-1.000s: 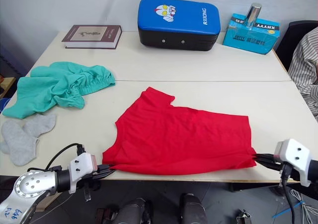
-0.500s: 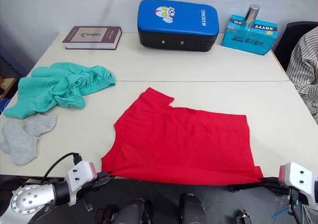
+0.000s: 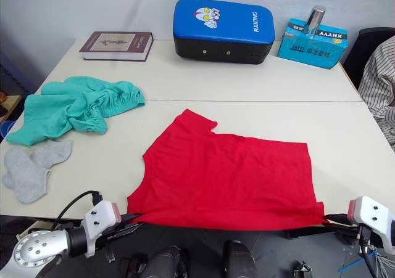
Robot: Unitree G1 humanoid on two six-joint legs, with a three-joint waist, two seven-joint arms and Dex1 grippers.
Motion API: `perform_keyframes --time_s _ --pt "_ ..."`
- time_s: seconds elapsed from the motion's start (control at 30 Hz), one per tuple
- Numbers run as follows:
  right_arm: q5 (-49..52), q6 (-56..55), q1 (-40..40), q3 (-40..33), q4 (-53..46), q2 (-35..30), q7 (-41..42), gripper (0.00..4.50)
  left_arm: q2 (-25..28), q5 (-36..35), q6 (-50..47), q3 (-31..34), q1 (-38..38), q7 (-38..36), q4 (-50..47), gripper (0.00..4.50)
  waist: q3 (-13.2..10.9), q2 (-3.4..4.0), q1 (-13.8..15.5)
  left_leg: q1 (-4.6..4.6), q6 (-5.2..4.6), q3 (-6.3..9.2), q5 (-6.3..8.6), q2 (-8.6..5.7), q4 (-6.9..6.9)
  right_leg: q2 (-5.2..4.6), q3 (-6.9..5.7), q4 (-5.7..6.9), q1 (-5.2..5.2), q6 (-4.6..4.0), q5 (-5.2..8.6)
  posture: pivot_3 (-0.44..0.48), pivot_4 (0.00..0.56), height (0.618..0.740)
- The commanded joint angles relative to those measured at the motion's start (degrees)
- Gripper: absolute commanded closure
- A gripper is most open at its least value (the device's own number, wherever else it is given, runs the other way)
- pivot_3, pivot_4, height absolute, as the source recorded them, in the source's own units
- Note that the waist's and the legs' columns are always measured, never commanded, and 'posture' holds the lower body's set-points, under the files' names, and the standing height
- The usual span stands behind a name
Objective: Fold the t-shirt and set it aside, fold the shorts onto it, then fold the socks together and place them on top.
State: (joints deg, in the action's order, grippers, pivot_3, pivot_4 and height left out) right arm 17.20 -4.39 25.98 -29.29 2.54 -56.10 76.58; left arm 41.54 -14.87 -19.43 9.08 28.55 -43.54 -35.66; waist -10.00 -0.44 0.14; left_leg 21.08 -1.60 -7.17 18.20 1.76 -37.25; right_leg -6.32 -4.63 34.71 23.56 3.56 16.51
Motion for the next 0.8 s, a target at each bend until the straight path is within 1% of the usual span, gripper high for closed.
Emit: perform_keyframes --time_s 0.03,0.17,0.23,0.27,0.3,0.37,0.47,0.53,0.57,0.63,0.67,0.73,0.8 --pt "3.8 5.8 3.8 -4.7 -4.7 -0.6 1.2 2.44 2.7 -5.3 -0.3 5.8 0.9 -5.2 -1.9 2.46 0.0 0.00 0.0 0.00 0.04 0.00 0.02 0.00 0.00 0.00 0.00 0.00 0.00 0.00 0.00 0.000 0.150 0.740" --pt "5.9 12.8 9.0 -9.4 -8.1 -2.1 4.1 1.10 6.5 -9.7 -1.8 12.1 2.5 -11.4 -0.8 1.26 0.0 0.00 0.1 0.04 0.06 0.08 0.00 0.01 0.02 0.00 -0.08 0.00 0.00 -0.08 0.05 0.000 0.150 0.740" --pt "7.9 17.8 10.6 -13.1 -8.7 -3.5 5.9 0.44 10.0 -15.4 -7.0 17.9 3.1 -16.7 1.3 0.67 0.0 -0.04 0.0 0.06 0.06 0.08 0.01 0.01 -0.01 -0.01 -0.08 -0.01 0.01 -0.17 0.10 0.000 0.150 0.740" --pt "8.4 19.2 10.0 -14.2 -8.2 -4.2 6.0 0.10 11.4 -17.6 -9.1 20.0 2.4 -18.3 2.7 0.38 -0.1 -0.10 0.0 0.06 0.07 0.10 0.01 0.01 -0.03 0.00 -0.09 -0.01 0.01 -0.23 0.13 0.000 0.150 0.740" --pt "9.1 20.9 8.9 -14.9 -7.5 -4.8 5.8 0.00 13.0 -21.1 -13.1 22.0 0.6 -19.0 4.1 0.09 -0.1 -0.10 -0.1 0.08 0.12 0.12 0.04 0.02 -0.04 0.00 -0.11 -0.01 0.01 -0.27 0.15 0.000 0.150 0.740" --pt "9.8 22.5 5.2 -14.8 -6.0 -5.7 4.3 0.00 15.4 -25.9 -18.9 23.5 -4.1 -18.6 6.6 0.03 -0.1 -0.16 -0.2 0.04 0.25 0.14 0.08 0.02 -0.05 0.00 -0.13 0.00 -0.01 -0.28 0.15 0.000 0.150 0.740" --pt "10.9 24.8 -4.7 -10.9 -3.7 -6.7 0.8 0.00 18.2 -32.1 -27.5 22.5 -14.2 -16.3 11.2 0.03 -0.2 -0.14 -0.3 0.05 0.29 0.17 0.04 0.01 -0.08 -0.01 -0.14 0.01 -0.04 -0.26 0.14 0.000 0.150 0.740" --pt "11.6 27.8 -14.7 -5.7 -2.1 -6.2 -3.2 0.00 18.8 -30.7 -29.3 17.5 -23.1 -13.7 15.9 0.03 -0.2 -0.12 -0.4 0.06 0.30 0.16 0.02 0.00 -0.05 -0.01 -0.12 0.06 -0.01 -0.14 0.07 0.000 0.150 0.740" --pt "11.2 28.1 -19.3 -3.1 -0.9 -5.6 -4.7 0.00 18.5 -28.7 -28.8 14.1 -27.8 -12.7 18.6 0.03 -0.2 -0.10 -0.4 0.02 0.20 0.16 -0.10 -0.01 -0.06 -0.01 -0.12 0.15 -0.01 0.11 -0.07 0.000 0.150 0.740" --pt "10.1 29.6 -28.4 2.1 2.7 -3.8 -7.6 0.00 16.9 -22.5 -27.7 5.3 -39.0 -10.2 25.5 0.03 -0.3 -0.05 -0.3 0.05 0.24 0.15 -0.19 -0.04 -0.08 0.00 -0.15 0.27 0.05 0.57 -0.33 0.000 0.150 0.740" --pt "9.4 29.8 -32.9 4.6 5.5 -2.7 -8.6 0.00 15.2 -19.1 -26.5 0.8 -44.8 -9.4 29.6 0.03 -0.3 -0.07 -0.2 0.10 0.54 0.14 -0.38 -0.04 -0.06 0.04 -0.18 0.31 0.13 0.59 -0.34 0.000 0.150 0.740" --pt "6.1 27.5 -41.2 9.7 12.7 -1.1 -9.8 0.00 11.4 -13.7 -25.1 -6.7 -55.5 -9.4 38.9 0.03 -0.3 -0.07 0.2 0.16 0.66 0.18 -0.43 -0.06 -0.04 0.11 -0.31 0.34 0.13 0.58 -0.34 0.000 0.150 0.740" --pt "1.6 23.1 -48.6 14.4 20.7 0.4 -11.2 0.00 6.9 -9.0 -22.0 -11.2 -64.2 -9.1 48.7 0.03 -0.3 -0.08 0.5 0.22 0.69 0.14 -0.47 -0.07 -0.16 0.27 -0.46 0.38 0.13 0.61 -0.35 0.000 0.150 0.740"
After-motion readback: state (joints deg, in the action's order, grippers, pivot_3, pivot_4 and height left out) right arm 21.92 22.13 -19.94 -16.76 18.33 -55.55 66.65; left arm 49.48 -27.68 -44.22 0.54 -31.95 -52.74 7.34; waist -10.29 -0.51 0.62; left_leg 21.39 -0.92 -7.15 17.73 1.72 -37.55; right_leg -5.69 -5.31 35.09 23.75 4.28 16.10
